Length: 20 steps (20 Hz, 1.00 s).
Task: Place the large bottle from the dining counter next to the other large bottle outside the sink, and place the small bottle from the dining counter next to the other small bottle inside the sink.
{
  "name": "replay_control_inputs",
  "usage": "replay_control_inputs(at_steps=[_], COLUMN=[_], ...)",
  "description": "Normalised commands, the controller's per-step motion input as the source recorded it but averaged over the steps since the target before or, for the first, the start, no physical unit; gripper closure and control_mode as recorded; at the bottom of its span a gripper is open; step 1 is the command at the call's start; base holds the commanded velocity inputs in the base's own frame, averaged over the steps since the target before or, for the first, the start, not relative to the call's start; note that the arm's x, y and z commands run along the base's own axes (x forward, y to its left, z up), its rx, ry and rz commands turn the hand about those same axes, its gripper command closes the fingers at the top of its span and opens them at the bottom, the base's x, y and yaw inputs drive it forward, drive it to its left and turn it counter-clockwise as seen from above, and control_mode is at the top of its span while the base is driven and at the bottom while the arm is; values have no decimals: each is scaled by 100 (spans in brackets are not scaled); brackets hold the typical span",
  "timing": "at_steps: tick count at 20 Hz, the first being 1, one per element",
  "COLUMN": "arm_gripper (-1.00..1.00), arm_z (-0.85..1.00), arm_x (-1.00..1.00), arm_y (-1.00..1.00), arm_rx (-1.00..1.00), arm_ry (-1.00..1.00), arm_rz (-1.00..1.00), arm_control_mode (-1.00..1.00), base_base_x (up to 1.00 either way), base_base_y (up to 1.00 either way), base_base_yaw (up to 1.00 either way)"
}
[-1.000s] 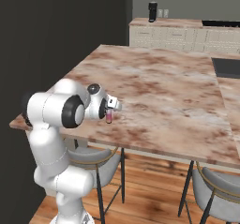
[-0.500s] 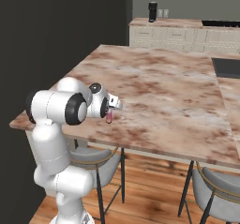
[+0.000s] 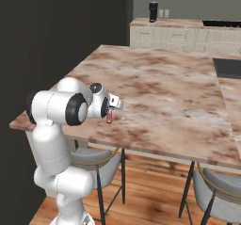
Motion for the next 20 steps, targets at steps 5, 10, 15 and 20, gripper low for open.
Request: replay_control_inputs(at_steps=[5, 10, 15, 20], arm_gripper=[100, 100, 100, 100], arm_z=[19, 26, 3, 0], arm_x=[-14, -13, -5, -3], arm_y=[0, 0, 0, 0], arm_rx=[0, 0, 0, 0], arm_ry=[-5, -4, 0, 0], arm_rz=[0, 0, 0, 0], arm_control_mode=[-100, -100, -100, -100], base_base_x=[0, 0, 0, 0], base_base_y=[0, 0, 0, 0], base_base_yaw=[0, 0, 0, 0])
